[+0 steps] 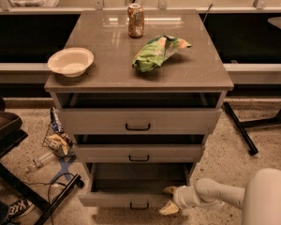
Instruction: Open bottom drawer
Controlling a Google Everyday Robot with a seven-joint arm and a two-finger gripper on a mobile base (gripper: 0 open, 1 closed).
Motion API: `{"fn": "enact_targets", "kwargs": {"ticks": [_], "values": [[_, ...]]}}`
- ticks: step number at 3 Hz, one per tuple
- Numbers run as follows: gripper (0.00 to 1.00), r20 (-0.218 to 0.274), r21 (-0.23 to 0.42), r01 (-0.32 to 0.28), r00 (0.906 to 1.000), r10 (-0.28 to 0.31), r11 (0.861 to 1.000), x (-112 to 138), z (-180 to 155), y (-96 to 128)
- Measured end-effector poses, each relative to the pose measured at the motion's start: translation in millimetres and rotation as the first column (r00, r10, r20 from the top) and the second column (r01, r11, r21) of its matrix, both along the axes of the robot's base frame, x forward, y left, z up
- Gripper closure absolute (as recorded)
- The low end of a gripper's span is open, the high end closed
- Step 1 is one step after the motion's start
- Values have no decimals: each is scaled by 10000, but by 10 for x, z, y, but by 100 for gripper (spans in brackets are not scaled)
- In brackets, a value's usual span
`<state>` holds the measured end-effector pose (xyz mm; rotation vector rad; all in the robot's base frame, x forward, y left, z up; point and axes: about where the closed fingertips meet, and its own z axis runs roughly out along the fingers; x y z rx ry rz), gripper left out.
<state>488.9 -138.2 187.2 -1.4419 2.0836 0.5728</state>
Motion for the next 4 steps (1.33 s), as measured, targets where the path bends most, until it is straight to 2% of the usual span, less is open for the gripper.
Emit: {"fn": "enact_targets", "kwargs": {"ticks": [1,2,3,4], "values": [[0,-1,1,-3,10000,3,10000,-3,22,3],[0,-1,1,-3,10000,3,10000,-3,22,3],[17,-23,21,-24,10000,24,10000,-13,12,22],[40,-209,-224,100,9997,-104,9997,-105,62,-18]]}}
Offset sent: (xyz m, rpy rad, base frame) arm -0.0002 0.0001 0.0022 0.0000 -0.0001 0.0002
